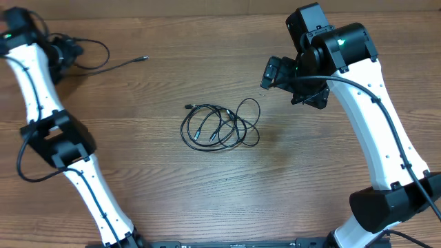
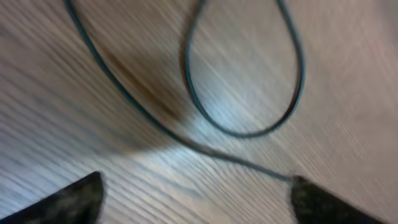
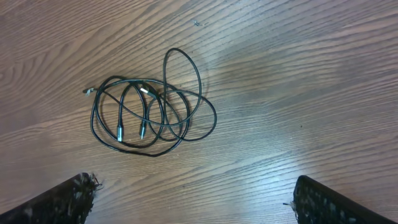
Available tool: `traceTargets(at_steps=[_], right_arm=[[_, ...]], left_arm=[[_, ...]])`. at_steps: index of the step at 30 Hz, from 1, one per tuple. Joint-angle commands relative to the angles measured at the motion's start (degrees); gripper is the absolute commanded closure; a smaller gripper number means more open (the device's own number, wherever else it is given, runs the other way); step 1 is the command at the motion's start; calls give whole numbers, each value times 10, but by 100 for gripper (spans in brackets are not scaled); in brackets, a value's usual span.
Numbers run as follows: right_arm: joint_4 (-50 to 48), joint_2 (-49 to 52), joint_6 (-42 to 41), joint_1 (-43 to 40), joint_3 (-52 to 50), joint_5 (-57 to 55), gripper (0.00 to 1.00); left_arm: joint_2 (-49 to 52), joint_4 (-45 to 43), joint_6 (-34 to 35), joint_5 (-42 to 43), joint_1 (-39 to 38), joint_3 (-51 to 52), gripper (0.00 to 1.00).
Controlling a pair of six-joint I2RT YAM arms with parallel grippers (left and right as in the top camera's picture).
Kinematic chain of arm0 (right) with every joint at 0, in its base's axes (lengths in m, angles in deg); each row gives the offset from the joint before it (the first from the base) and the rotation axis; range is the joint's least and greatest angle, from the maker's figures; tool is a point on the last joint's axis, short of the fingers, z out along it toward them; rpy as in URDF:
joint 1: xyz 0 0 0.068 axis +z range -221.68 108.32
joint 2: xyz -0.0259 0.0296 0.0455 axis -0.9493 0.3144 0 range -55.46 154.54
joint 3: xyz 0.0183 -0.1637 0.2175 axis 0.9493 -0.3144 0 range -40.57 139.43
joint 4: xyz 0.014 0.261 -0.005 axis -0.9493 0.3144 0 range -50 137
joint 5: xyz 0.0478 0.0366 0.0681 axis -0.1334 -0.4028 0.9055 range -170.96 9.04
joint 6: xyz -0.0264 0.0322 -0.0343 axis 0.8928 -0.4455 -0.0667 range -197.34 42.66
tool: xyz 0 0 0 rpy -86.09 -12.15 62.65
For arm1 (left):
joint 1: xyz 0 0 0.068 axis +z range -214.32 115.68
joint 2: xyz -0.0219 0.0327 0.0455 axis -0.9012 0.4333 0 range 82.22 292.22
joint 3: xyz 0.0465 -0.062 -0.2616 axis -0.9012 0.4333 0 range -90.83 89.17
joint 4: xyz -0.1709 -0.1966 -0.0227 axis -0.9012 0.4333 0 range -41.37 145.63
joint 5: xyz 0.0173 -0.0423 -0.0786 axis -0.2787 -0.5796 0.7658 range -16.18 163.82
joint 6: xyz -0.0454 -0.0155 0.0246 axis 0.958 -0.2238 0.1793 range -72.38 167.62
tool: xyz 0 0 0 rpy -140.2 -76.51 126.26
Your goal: Untangle cables
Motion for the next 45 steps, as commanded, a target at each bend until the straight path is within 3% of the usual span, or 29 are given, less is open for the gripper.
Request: traceTargets(at_steps=[1, 5, 17, 21, 24, 29, 34, 37, 40, 45], right_arm=[[-4, -1, -2, 3, 0, -4, 0], [2, -1, -2, 3, 0, -4, 0], [12, -1, -1, 3, 0, -5, 0], [12, -1, -1, 3, 0, -5, 0], [12, -1, -1, 3, 0, -5, 0], [12, -1, -1, 3, 0, -5, 0], [12, -1, -1, 3, 0, -4, 0], [12, -1, -2, 3, 0, -4, 0], [19, -1, -1, 3, 0, -5, 0], [20, -1, -1, 3, 0, -5, 0]], left_arm=[[0, 6, 70, -93, -42, 25, 0], [0, -29, 90, -123, -69, 61, 1], [0, -120, 154, -123, -75, 148, 16], [0, -146, 154, -122, -75, 151, 34], [0, -166, 154, -120, -75, 152, 41], [2, -188, 154, -120, -75, 157, 69], [2, -209, 136, -121, -75, 157, 79], [2, -225, 107, -120, -74, 157, 94], [-1, -255, 63, -87, -63, 137, 96], [-3, -251, 64, -28, -34, 57, 96]])
